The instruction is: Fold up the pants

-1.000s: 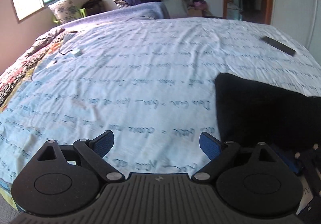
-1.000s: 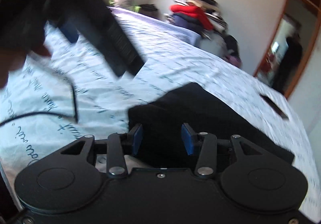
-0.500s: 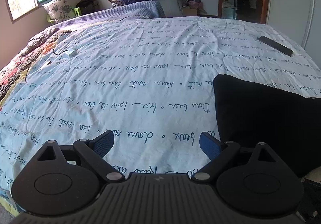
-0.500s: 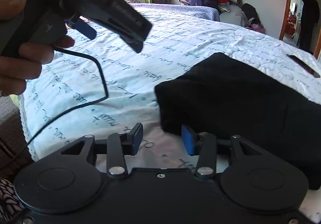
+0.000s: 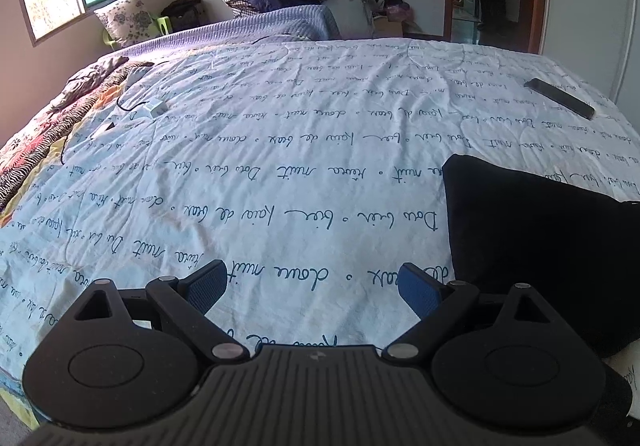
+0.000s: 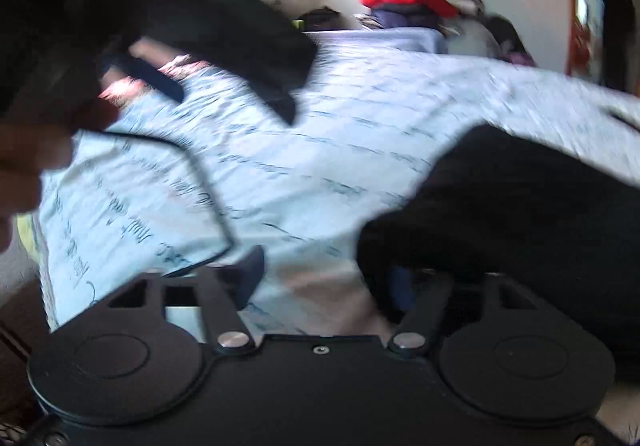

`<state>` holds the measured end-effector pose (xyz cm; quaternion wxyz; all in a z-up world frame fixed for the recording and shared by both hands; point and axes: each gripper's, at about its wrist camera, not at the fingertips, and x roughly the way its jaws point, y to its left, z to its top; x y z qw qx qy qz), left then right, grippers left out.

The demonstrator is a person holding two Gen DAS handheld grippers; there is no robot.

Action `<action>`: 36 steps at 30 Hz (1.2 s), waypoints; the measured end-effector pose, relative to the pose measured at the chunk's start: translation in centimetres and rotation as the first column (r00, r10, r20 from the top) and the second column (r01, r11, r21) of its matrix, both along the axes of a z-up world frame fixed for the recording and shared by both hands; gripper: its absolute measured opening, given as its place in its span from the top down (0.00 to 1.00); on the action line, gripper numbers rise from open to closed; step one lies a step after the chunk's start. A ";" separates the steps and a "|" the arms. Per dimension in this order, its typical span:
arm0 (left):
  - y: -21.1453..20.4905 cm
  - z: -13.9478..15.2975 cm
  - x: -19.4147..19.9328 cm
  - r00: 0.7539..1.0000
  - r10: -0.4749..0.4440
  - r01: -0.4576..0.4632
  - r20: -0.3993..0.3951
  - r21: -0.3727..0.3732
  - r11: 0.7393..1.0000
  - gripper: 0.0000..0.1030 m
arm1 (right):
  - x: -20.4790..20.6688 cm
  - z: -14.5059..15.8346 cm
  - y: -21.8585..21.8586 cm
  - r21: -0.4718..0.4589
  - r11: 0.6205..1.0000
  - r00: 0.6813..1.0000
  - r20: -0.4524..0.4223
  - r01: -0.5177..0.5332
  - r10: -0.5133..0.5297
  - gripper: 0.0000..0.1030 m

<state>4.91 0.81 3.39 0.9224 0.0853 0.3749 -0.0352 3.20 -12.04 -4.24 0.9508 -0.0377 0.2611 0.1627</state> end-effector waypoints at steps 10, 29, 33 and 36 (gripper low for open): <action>-1.7 0.0 0.5 0.998 -0.059 0.059 -0.014 0.008 0.998 0.09 | -2.2 0.6 -0.5 -0.025 0.990 0.987 -0.081 -0.140 0.137 0.28; -7.6 -2.3 1.1 0.982 -0.186 0.187 0.022 -0.053 0.981 0.09 | 0.0 4.7 -12.2 -0.069 0.975 0.977 0.020 0.212 -0.211 0.79; -8.8 -6.2 0.1 0.967 -0.242 0.245 -0.076 0.029 0.969 0.12 | 5.2 6.4 -15.4 -0.086 0.956 0.960 0.040 0.281 -0.279 0.78; -8.3 -7.4 -1.9 0.967 -0.250 0.252 -0.039 0.052 0.966 0.10 | 10.0 6.7 -13.9 0.040 0.994 0.994 -0.043 0.098 -0.096 0.78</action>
